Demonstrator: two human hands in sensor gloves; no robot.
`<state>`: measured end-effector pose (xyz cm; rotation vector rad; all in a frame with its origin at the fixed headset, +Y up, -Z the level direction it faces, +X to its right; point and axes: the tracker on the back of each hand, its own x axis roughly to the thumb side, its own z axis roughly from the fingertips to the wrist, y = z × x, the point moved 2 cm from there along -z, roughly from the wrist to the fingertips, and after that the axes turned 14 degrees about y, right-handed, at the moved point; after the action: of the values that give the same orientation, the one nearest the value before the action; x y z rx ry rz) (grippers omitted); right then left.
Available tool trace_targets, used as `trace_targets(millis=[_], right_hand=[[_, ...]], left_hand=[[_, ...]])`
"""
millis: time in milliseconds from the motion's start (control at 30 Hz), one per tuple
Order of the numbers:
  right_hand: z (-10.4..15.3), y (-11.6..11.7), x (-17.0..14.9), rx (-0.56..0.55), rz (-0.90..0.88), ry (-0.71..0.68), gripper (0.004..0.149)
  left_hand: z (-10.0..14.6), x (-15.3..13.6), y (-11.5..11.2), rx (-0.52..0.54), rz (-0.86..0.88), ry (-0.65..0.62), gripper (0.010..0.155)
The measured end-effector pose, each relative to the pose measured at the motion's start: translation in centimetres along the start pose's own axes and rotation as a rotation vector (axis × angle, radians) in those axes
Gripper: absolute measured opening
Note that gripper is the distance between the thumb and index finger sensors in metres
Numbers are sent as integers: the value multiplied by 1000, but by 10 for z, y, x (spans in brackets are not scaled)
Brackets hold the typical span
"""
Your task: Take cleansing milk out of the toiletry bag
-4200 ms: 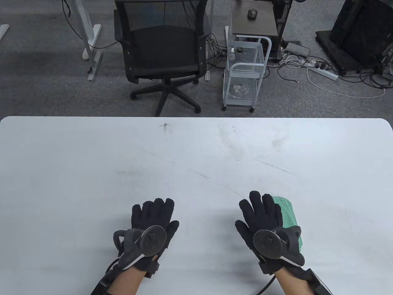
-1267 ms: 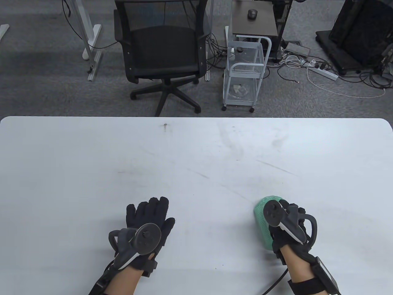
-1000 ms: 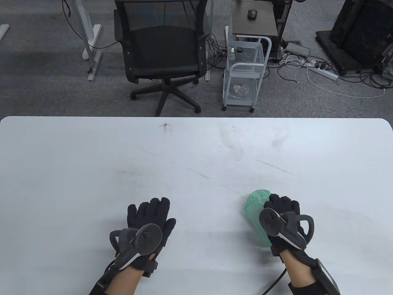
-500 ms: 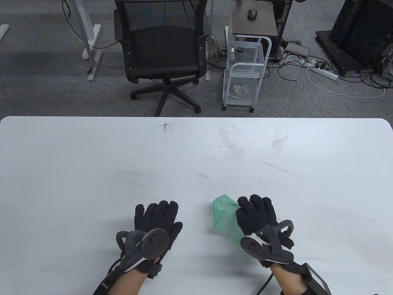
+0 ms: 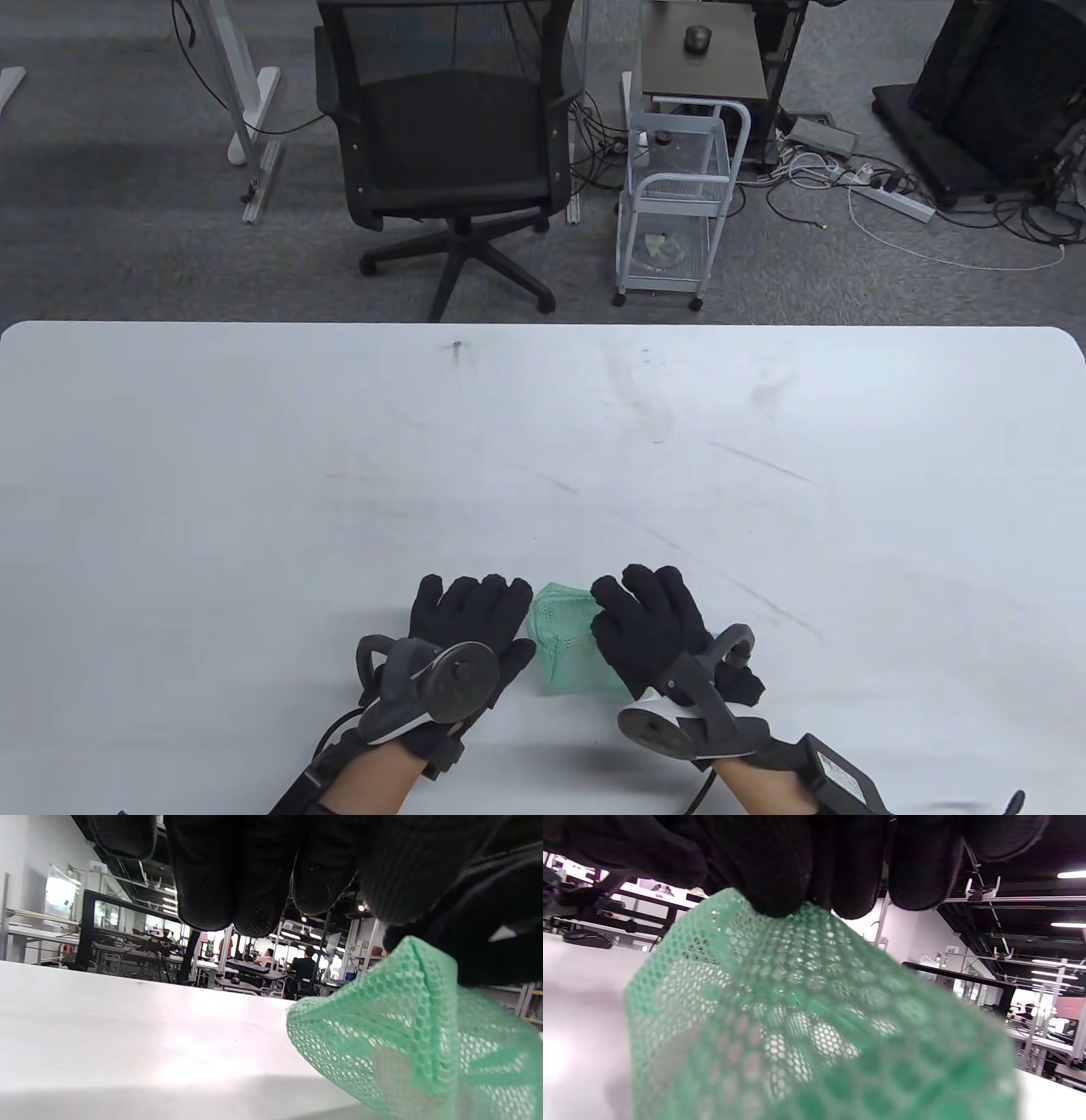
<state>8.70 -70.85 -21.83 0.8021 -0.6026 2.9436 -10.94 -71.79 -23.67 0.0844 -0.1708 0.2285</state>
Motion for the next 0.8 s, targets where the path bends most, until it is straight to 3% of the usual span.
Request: trace_targets(millis=[333, 633, 800], right_hand=[[-1, 6, 11, 26, -10, -36, 32], [-2, 8, 17, 38, -12, -48, 32], [-6, 6, 7, 69, -54, 30, 35]], left_hand=[[-4, 13, -22, -102, 6, -70, 59], [-2, 19, -23, -52, -32, -81, 44], [-2, 18, -22, -34, -53, -73, 43]])
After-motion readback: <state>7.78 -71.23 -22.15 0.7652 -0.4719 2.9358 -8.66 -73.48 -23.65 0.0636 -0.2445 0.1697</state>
